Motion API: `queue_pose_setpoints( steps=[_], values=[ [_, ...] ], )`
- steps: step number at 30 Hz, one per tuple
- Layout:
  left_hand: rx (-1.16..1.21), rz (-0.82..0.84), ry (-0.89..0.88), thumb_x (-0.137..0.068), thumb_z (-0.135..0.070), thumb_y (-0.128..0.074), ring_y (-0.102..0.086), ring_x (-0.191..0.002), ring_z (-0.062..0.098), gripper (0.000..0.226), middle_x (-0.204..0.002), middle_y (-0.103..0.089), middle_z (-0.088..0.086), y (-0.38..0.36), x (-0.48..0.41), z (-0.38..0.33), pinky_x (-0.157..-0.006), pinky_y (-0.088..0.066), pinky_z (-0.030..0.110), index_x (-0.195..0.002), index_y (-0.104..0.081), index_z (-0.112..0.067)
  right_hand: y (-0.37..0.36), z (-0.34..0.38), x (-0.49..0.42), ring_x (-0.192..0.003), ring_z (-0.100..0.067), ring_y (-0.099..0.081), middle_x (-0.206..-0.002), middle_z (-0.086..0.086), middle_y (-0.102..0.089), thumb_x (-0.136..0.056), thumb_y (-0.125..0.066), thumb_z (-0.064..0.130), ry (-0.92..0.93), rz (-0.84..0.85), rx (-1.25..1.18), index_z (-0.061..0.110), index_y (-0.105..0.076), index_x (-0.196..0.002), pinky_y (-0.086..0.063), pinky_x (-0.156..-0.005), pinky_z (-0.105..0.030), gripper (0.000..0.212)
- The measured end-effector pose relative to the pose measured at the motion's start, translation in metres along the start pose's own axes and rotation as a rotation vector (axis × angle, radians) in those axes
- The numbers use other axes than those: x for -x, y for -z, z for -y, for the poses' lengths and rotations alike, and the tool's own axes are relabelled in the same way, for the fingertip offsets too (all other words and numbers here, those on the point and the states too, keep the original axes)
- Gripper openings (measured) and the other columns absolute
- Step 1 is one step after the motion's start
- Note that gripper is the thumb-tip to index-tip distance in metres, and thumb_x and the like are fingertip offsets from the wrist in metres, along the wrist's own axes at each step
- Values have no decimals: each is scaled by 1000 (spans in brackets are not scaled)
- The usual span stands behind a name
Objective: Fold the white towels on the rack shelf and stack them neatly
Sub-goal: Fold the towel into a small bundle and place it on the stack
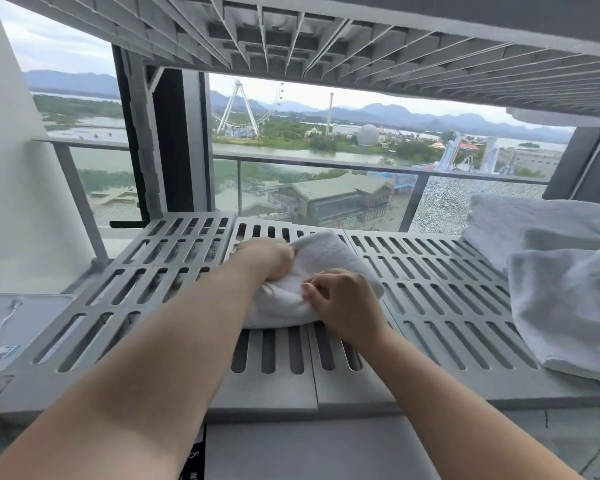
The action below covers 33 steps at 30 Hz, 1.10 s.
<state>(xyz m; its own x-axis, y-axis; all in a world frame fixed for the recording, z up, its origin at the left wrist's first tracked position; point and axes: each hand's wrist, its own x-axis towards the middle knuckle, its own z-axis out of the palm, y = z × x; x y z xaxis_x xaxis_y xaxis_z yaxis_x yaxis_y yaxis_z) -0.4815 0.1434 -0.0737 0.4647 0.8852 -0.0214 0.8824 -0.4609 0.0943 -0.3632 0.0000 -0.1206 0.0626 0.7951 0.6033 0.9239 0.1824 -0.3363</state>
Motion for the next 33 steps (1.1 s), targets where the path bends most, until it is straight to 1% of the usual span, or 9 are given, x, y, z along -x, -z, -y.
queue_pose_setpoints(
  steps=[6,11,14,16,18,22,23,28,33],
  values=[
    [25,-29,82,-107,-43,-23,-48,-132,34,56,-148,-47,16,-5,19,-19,-104,-43,47,-151,-33,-11,27,-12,13,-92,-18,-63,-91,3,-70,-93,-60,47,-265,-16,128,20,-78,-83,-53,-80,-33,34],
    [68,23,41,-108,-32,-27,-43,-139,37,63,-162,-29,18,-1,26,-40,-112,-39,49,-160,7,-26,55,-14,14,-98,-24,-65,-103,-1,-69,-91,-53,59,-495,213,232,25,-68,-104,-54,-78,-37,40],
    [71,28,-76,-108,-24,-33,-56,-127,31,61,-161,-33,14,-2,34,-53,-101,-50,40,-161,-3,-27,68,-23,15,-110,-28,-60,-117,-6,-65,-92,-45,57,-602,365,255,23,-57,-122,-51,-86,-41,47],
    [138,-7,-102,-106,-24,-43,-66,-94,17,59,-143,-54,14,-3,42,-62,-76,-54,29,-159,-18,-34,73,-30,17,-116,-30,-57,-126,-9,-62,-92,-45,47,-637,404,181,19,-53,-128,-49,-95,-44,46],
    [276,-4,-83,-102,-24,-53,-62,-76,10,55,-126,-62,6,-1,49,-68,-67,-51,24,-153,-34,-35,75,-36,20,-119,-29,-56,-130,-9,-61,-91,-49,37,-655,378,24,17,-52,-133,-47,-101,-43,46],
    [623,34,-8,-90,-14,-69,-61,-110,21,54,-136,-57,6,4,64,-71,-98,-47,31,-140,-54,-27,78,-43,34,-115,-24,-58,-129,-5,-61,-84,-55,16,-678,227,-300,20,-52,-135,-48,-103,-43,51],
    [687,44,10,-88,-11,-72,-61,-111,22,56,-139,-56,8,5,68,-72,-95,-46,28,-140,-55,-24,78,-44,38,-115,-24,-58,-129,-5,-60,-83,-55,10,-661,192,-326,21,-51,-136,-48,-103,-44,54],
    [845,12,33,-84,-2,-75,-59,-81,8,64,-137,-55,8,4,84,-84,-45,-44,10,-142,-54,-20,80,-42,47,-115,-26,-57,-128,-9,-57,-79,-56,-5,-542,62,-354,17,-48,-137,-51,-102,-42,62],
    [860,-116,-5,-84,-11,-80,-60,-99,16,60,-127,-57,4,4,102,-101,-86,-51,25,-138,-57,-22,96,-47,56,-119,-27,-57,-130,-11,-57,-82,-57,-5,-487,-35,-325,17,-50,-137,-46,-107,-34,60]
  ],
)
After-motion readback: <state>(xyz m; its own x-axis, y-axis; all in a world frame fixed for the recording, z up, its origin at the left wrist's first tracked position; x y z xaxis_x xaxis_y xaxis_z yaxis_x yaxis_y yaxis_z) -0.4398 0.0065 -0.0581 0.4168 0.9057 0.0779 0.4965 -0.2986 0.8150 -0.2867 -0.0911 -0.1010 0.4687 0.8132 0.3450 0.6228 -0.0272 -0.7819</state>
